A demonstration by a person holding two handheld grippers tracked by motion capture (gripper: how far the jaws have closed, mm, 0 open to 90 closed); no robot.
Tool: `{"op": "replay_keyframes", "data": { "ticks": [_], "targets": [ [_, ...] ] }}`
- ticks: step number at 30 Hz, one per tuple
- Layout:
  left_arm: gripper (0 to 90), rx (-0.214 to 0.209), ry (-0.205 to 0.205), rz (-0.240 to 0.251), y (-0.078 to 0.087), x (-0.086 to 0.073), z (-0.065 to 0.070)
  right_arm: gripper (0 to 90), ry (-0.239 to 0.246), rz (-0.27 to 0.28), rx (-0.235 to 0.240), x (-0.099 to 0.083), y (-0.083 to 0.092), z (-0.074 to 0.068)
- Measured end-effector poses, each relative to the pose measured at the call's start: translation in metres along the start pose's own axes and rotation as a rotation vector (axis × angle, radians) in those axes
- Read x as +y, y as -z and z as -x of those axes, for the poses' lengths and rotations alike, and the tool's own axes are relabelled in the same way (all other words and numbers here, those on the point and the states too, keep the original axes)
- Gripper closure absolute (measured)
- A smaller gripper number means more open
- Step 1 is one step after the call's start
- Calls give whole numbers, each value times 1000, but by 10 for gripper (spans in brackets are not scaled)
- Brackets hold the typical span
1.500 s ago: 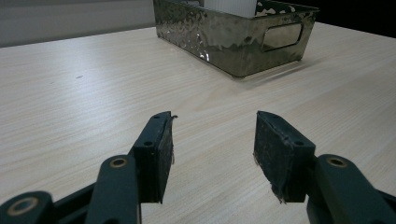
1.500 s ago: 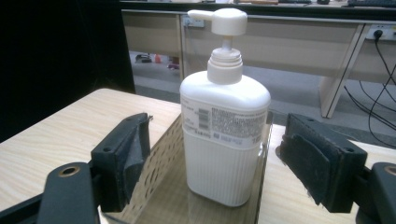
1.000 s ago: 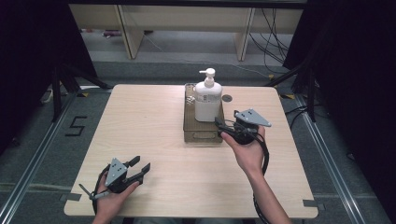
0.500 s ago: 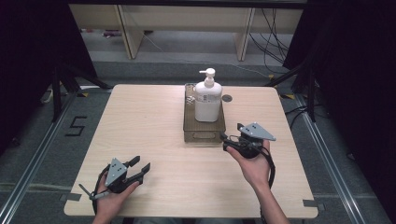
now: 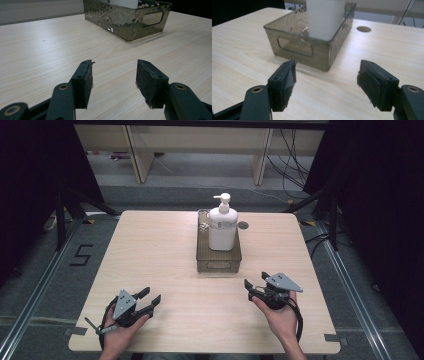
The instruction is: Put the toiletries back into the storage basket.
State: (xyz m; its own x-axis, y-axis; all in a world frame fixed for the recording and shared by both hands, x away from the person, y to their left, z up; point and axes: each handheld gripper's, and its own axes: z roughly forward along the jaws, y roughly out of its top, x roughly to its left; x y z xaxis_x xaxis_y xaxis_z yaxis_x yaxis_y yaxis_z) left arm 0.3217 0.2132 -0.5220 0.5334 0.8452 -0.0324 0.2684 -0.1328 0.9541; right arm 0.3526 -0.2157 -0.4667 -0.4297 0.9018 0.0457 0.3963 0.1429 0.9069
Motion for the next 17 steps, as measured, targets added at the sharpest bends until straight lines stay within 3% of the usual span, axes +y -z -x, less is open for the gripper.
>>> {"op": "replay_keyframes", "data": {
  "ticks": [4,6,9,10,12,17],
  "targets": [
    [466,1,0,2,0,0,0,310,47,-5,5,-16,0,4],
    [466,1,3,4,0,0,0,310,27,-26,10,-22,1,1],
    [466,2,0,3,0,0,0,310,40,-38,13,-30,1,0],
    [466,2,0,3,0,0,0,311,54,-27,18,-32,0,1],
    [466,0,3,3,0,0,0,311,31,-26,15,-36,1,-1],
    [466,-1,4,3,0,0,0,310,32,-10,15,-40,-1,0]
  ]
}}
